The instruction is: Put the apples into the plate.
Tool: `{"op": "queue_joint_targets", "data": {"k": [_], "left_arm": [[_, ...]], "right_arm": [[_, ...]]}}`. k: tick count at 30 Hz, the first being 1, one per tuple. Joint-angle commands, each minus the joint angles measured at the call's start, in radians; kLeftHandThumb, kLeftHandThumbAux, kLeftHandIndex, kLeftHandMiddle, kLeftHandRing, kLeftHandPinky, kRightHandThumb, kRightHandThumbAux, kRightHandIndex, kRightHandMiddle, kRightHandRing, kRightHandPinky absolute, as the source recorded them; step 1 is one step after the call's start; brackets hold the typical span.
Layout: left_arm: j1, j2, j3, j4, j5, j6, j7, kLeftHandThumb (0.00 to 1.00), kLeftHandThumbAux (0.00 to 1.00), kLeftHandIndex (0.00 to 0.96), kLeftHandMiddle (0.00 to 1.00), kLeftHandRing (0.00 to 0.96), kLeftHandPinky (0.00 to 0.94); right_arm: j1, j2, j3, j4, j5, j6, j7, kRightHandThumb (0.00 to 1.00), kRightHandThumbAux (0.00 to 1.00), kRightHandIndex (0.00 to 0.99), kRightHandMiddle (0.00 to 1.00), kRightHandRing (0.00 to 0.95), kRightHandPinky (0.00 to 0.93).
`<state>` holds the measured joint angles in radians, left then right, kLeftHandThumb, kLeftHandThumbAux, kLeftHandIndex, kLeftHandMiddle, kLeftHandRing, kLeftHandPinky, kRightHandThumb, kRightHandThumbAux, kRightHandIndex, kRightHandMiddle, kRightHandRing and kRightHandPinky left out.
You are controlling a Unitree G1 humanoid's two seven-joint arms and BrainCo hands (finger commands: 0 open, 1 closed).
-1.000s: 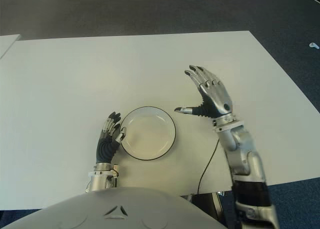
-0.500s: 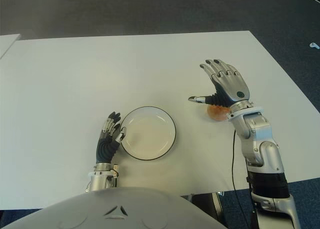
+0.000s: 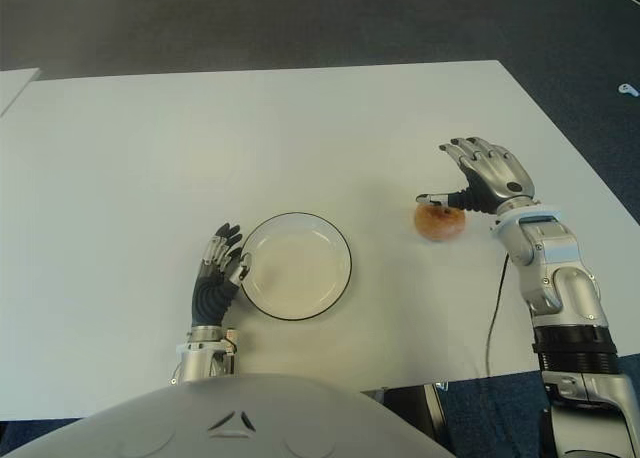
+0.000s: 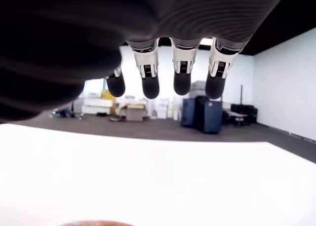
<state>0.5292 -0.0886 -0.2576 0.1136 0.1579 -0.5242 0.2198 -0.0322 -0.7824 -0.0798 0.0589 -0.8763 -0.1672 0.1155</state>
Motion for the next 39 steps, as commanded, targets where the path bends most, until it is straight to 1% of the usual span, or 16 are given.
{"op": "queue_joint_targets", "data": {"k": [1,7,16,22,26,30,36,39], "left_arm": [[-0.024,-0.017,0.004,0.035,-0.002,0.032,-0.006,0.167,0.659,0.106,0.158,0.159,0.181],[-0.025,-0.01,0.006,0.034,-0.006,0.035,-0.013,0.178,0.646,0.108,0.162,0.164,0.177],[-0.022,-0.001,0.008,0.016,0.009,0.056,-0.007,0.172,0.656,0.096,0.153,0.159,0.178],[-0.02,-0.001,0.008,0.013,-0.016,0.052,-0.021,0.171,0.66,0.101,0.158,0.168,0.191],[-0.022,-0.001,0.01,0.016,-0.031,0.048,-0.034,0.175,0.667,0.105,0.16,0.169,0.183],[-0.03,-0.001,0.012,0.029,-0.034,0.033,-0.038,0.183,0.672,0.105,0.156,0.161,0.172],[-0.039,0.001,0.013,0.044,-0.026,0.019,-0.034,0.187,0.681,0.108,0.16,0.165,0.185],[-0.041,0.003,0.012,0.046,-0.025,0.018,-0.036,0.183,0.682,0.106,0.156,0.163,0.182]], "right_arm": [[-0.002,0.0,0.038,0.062,0.022,-0.018,-0.047,0.233,0.25,0.0,0.0,0.0,0.0],[-0.017,-0.004,0.066,0.101,0.026,-0.022,-0.085,0.226,0.234,0.0,0.0,0.0,0.0],[-0.017,-0.009,0.088,0.119,0.044,-0.025,-0.108,0.224,0.206,0.0,0.0,0.0,0.0],[-0.009,-0.005,0.097,0.14,0.065,-0.044,-0.13,0.204,0.19,0.0,0.0,0.0,0.0],[-0.013,-0.005,0.118,0.175,0.063,-0.065,-0.16,0.198,0.187,0.0,0.0,0.0,0.0],[-0.019,-0.01,0.138,0.197,0.066,-0.082,-0.17,0.2,0.184,0.0,0.0,0.0,0.0],[-0.031,-0.012,0.157,0.221,0.071,-0.092,-0.177,0.206,0.179,0.0,0.0,0.0,0.0],[-0.039,-0.005,0.167,0.238,0.08,-0.095,-0.176,0.21,0.178,0.0,0.0,0.0,0.0]]}}
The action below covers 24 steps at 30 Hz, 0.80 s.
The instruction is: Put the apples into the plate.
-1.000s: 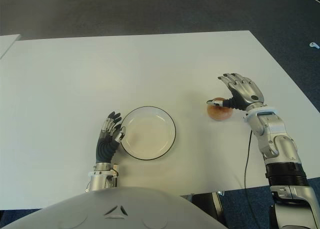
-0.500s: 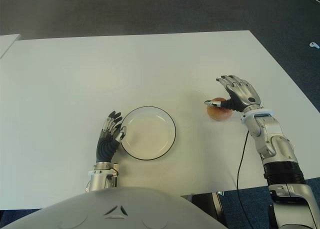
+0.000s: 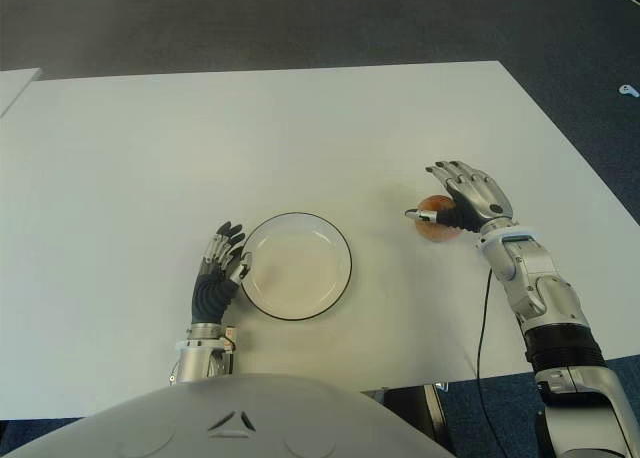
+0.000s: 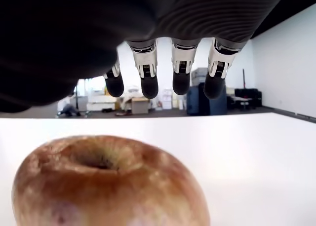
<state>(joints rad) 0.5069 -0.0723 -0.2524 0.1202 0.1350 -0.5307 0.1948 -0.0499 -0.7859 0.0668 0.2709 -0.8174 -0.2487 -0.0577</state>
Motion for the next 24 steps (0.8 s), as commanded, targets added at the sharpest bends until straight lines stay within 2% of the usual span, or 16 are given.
{"op": "queue_joint_targets", "data": {"k": [1,5,9,21,24], "left_arm": [[-0.018,-0.012,0.006,0.039,-0.002,0.024,-0.01,0.182,0.682,0.106,0.156,0.163,0.181],[-0.017,-0.01,0.004,0.038,0.002,0.023,-0.006,0.176,0.682,0.106,0.153,0.161,0.18],[-0.017,-0.008,0.004,0.037,0.004,0.022,-0.004,0.17,0.684,0.105,0.149,0.157,0.174],[-0.023,-0.002,0.015,0.041,-0.014,0.013,-0.014,0.169,0.7,0.108,0.149,0.157,0.179],[-0.024,-0.003,0.014,0.043,-0.019,0.01,-0.017,0.168,0.703,0.109,0.151,0.159,0.184]], "right_arm": [[-0.025,0.006,0.028,0.046,0.022,-0.017,-0.01,0.211,0.178,0.0,0.0,0.0,0.0],[-0.045,0.027,0.068,0.17,0.013,-0.041,-0.069,0.217,0.174,0.0,0.0,0.0,0.0],[-0.104,0.054,0.132,0.379,-0.013,-0.073,-0.164,0.221,0.17,0.0,0.0,0.0,0.0],[-0.183,0.046,0.229,0.625,-0.007,-0.166,-0.333,0.23,0.186,0.0,0.0,0.0,0.0],[-0.208,0.046,0.249,0.656,-0.003,-0.183,-0.348,0.232,0.186,0.0,0.0,0.0,0.0]]}}
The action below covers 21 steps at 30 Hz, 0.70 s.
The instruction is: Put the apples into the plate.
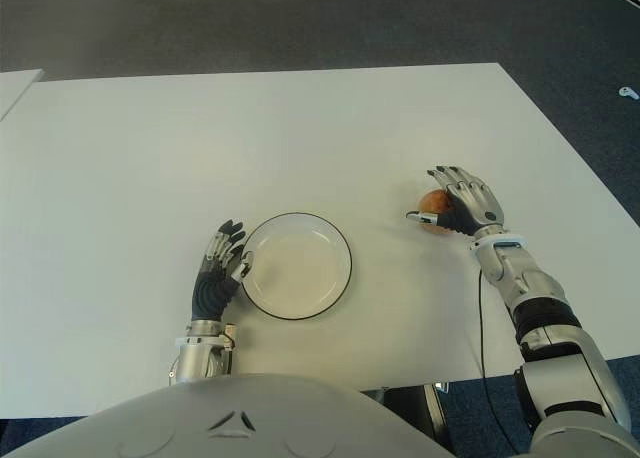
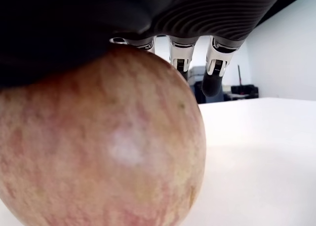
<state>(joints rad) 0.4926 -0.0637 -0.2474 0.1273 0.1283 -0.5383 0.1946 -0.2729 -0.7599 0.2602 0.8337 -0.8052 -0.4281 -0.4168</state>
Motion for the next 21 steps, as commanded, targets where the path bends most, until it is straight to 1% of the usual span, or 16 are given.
{"op": "queue_joint_targets", "data": {"k": [1,6,11,16,18,19,21], "left_arm": [[-0.009,-0.012,0.008,0.036,-0.015,0.017,-0.018,0.171,0.701,0.11,0.153,0.161,0.187],[-0.017,-0.014,0.006,0.045,-0.012,0.008,-0.014,0.178,0.706,0.111,0.158,0.169,0.197],[-0.021,-0.014,0.007,0.051,-0.008,0.0,-0.009,0.18,0.715,0.112,0.168,0.179,0.207],[-0.02,-0.015,0.009,0.056,-0.016,-0.016,-0.011,0.19,0.723,0.121,0.174,0.186,0.215],[-0.019,-0.015,0.009,0.053,-0.02,-0.016,-0.014,0.194,0.724,0.125,0.177,0.189,0.214],[-0.018,-0.015,0.009,0.051,-0.021,-0.015,-0.015,0.195,0.722,0.127,0.177,0.189,0.213],[-0.014,-0.014,0.009,0.046,-0.023,-0.014,-0.017,0.195,0.721,0.13,0.178,0.192,0.218]], "right_arm": [[0.005,0.02,0.062,0.105,-0.014,-0.007,0.01,0.233,0.189,0.0,0.0,0.0,0.0],[-0.05,0.029,0.101,0.182,-0.016,-0.017,-0.003,0.225,0.204,0.0,0.0,0.0,0.0],[-0.089,0.042,0.138,0.252,-0.014,-0.018,-0.015,0.214,0.217,0.0,0.0,0.0,0.0],[-0.12,0.054,0.166,0.316,-0.001,-0.029,0.003,0.208,0.276,0.0,0.006,0.0,0.0],[-0.126,0.056,0.176,0.327,0.001,-0.032,0.001,0.216,0.3,0.0,0.022,0.016,0.001],[-0.129,0.058,0.18,0.331,0.002,-0.033,0.0,0.231,0.322,0.0,0.045,0.045,0.03],[-0.123,0.06,0.186,0.313,0.008,-0.033,0.0,0.249,0.347,0.002,0.071,0.074,0.061]]}}
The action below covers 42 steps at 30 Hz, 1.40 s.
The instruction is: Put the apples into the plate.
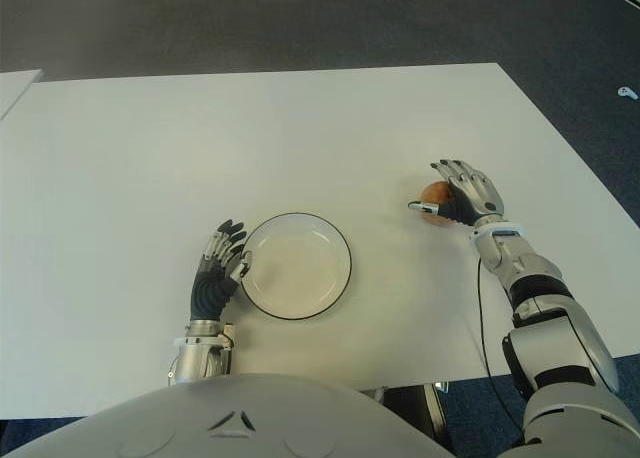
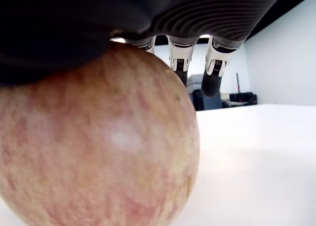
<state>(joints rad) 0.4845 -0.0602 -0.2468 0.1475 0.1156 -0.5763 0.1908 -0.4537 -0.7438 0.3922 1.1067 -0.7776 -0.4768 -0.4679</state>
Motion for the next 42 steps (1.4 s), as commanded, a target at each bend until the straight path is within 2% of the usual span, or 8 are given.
{"op": "queue_joint_targets", "data": {"k": [1,3,5,8,14,22,31,42], "left_arm": [[-0.004,-0.017,0.008,0.023,-0.011,0.026,-0.013,0.196,0.72,0.131,0.178,0.194,0.222],[-0.001,-0.018,0.008,0.018,-0.015,0.031,-0.014,0.196,0.718,0.133,0.179,0.195,0.222],[0.0,-0.019,0.007,0.013,-0.019,0.036,-0.016,0.197,0.716,0.133,0.176,0.19,0.211],[0.002,-0.018,0.005,0.009,-0.022,0.038,-0.017,0.201,0.716,0.134,0.174,0.189,0.209],[0.003,-0.017,0.006,0.007,-0.014,0.038,-0.012,0.192,0.725,0.128,0.166,0.179,0.201],[-0.001,-0.02,0.008,0.019,-0.006,0.015,-0.004,0.192,0.716,0.139,0.189,0.21,0.248],[-0.003,-0.02,0.008,0.023,-0.011,0.014,-0.008,0.176,0.694,0.146,0.186,0.201,0.234],[-0.001,-0.02,0.006,0.02,-0.012,0.015,-0.011,0.19,0.692,0.145,0.184,0.197,0.235]], "right_arm": [[0.062,0.045,0.054,0.031,-0.016,0.017,0.052,0.258,0.357,0.004,0.082,0.086,0.075],[0.064,0.048,0.054,0.032,-0.004,0.016,0.053,0.299,0.393,0.068,0.155,0.15,0.131],[0.063,0.05,0.052,0.038,0.009,0.014,0.052,0.377,0.458,0.215,0.285,0.291,0.289],[0.068,0.049,0.051,0.034,0.026,0.009,0.04,0.426,0.503,0.321,0.399,0.406,0.39],[0.081,0.042,0.048,0.018,0.048,0.0,0.003,0.654,0.683,0.415,0.601,0.603,0.562],[0.088,0.035,0.045,0.003,0.067,0.012,0.012,0.691,0.712,0.434,0.71,0.707,0.642],[0.088,0.02,0.053,-0.013,0.063,-0.007,-0.011,0.7,0.716,0.439,0.783,0.782,0.719],[0.089,0.014,0.043,-0.031,0.078,-0.012,-0.023,0.704,0.718,0.44,0.821,0.82,0.764]]}}
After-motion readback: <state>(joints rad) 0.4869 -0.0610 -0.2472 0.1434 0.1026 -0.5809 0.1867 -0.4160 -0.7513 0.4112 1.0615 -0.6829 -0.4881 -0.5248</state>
